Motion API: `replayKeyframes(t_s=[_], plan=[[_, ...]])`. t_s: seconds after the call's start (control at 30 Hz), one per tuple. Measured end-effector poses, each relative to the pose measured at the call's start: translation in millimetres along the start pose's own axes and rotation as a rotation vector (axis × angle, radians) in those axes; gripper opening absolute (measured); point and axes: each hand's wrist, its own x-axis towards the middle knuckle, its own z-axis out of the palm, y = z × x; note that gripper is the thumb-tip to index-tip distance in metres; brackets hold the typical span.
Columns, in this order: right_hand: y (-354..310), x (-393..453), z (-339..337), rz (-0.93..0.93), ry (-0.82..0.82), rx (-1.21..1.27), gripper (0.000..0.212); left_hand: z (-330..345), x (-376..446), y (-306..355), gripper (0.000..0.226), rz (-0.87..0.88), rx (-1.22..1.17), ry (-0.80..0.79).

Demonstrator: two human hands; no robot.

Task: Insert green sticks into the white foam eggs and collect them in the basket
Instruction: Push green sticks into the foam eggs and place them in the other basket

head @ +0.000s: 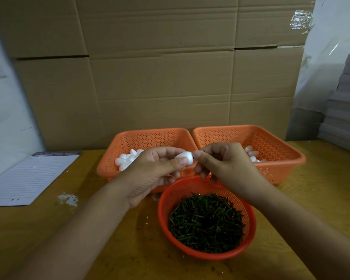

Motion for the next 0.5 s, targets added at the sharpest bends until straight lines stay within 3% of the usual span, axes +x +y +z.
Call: replayKeyframes(t_s=[0.23, 0.5], plan=[[-1.5, 0.5, -5.3, -0.004, -0.038, 0.007, 0.016, 0.0, -0.1, 0.0, 0.037, -0.012, -0.008, -0.004], [4.9, -0.8, 5.7, 0.039, -0.095, 0.022, 0.013, 0.2, 0.3, 0.6, 0.050, 0.060, -0.013, 0.039]])
